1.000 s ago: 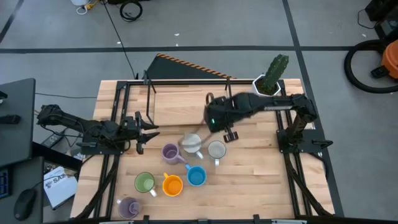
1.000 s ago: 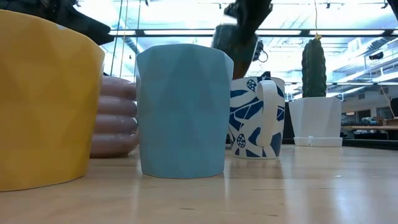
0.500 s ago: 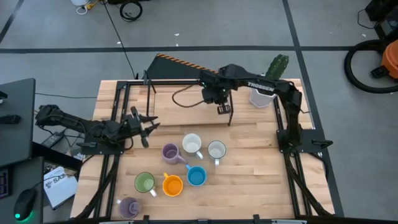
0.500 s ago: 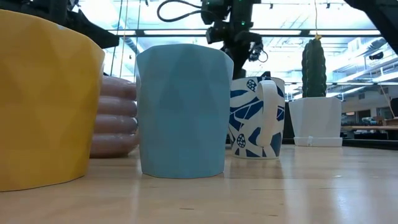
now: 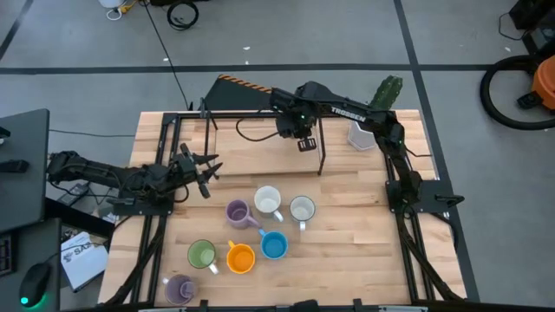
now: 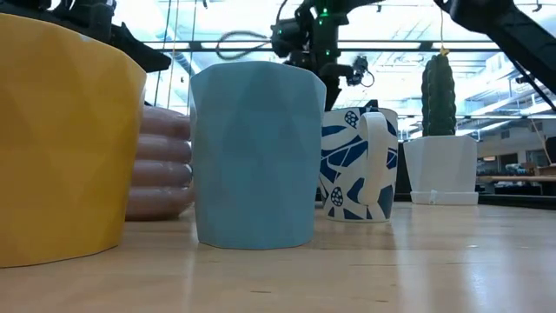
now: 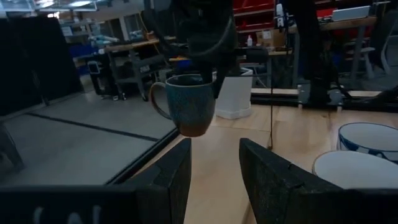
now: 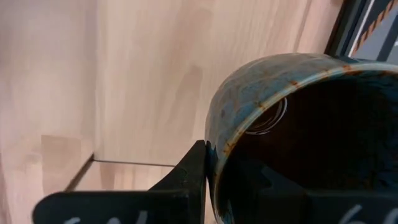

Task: Place coffee mugs
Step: Put the blue patterned mug on the shelf

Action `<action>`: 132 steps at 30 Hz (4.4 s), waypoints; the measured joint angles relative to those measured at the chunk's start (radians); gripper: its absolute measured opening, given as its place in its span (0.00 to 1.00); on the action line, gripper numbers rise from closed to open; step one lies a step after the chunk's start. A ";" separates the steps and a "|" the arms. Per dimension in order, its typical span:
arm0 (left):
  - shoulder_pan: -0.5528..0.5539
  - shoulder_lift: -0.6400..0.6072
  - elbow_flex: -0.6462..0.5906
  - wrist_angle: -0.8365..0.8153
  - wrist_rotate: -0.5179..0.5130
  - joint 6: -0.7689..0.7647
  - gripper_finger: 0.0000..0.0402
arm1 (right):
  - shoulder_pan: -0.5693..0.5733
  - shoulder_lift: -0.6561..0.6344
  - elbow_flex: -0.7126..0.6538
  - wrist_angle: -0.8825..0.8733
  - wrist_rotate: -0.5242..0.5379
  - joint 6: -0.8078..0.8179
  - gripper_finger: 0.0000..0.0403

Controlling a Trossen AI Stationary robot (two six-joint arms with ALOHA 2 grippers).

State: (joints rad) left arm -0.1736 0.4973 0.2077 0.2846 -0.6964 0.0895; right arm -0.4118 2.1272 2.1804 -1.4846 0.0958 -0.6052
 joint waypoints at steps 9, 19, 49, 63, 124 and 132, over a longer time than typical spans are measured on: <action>0.002 0.000 0.000 -0.033 0.002 -0.057 0.35 | -0.066 0.016 -0.002 -0.015 -0.006 0.006 0.12; 0.002 0.000 0.000 -0.032 0.002 -0.052 0.35 | -0.082 0.016 -0.002 -0.040 -0.140 0.011 0.12; 0.002 0.000 0.000 -0.032 0.002 -0.052 0.35 | -0.079 0.014 -0.069 0.020 -0.089 0.015 0.12; 0.002 0.000 0.000 -0.033 0.002 -0.052 0.35 | -0.079 0.012 -0.107 0.052 -0.018 0.010 0.19; 0.001 0.001 0.001 -0.048 0.002 -0.055 0.35 | -0.084 0.014 -0.018 0.061 -0.077 0.190 0.66; 0.001 0.001 0.001 -0.049 0.002 -0.054 0.35 | -0.076 0.014 -0.046 0.043 -0.087 0.187 0.64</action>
State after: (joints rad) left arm -0.1722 0.4980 0.2085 0.2351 -0.6945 0.0353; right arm -0.4875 2.1410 2.1345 -1.4418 0.0093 -0.4184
